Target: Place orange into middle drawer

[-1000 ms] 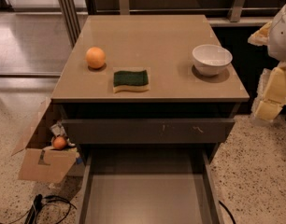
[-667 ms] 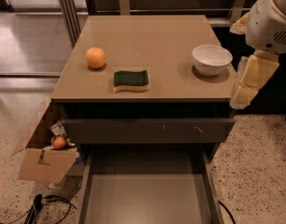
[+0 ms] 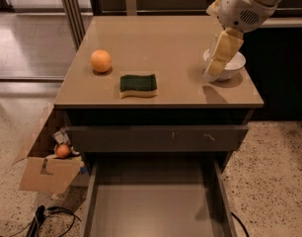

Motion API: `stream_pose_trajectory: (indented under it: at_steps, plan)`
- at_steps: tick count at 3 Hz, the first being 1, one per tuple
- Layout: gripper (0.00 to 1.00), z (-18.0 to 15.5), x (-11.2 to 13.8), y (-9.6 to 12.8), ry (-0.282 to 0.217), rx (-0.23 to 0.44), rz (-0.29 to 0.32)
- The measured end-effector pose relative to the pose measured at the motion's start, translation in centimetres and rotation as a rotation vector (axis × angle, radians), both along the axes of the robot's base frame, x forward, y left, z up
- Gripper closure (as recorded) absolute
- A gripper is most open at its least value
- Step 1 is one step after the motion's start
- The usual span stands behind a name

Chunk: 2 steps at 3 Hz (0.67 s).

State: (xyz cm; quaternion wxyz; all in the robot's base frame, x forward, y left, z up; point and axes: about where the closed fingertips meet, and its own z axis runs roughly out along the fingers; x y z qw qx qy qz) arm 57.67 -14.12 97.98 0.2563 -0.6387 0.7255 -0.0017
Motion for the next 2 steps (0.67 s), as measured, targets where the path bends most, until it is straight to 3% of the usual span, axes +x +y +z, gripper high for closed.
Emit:
stream_pose_trajectory:
  at_steps: [2]
  plan:
    - [0.00, -0.1, 0.7, 1.1, -0.013, 0.027, 0.014]
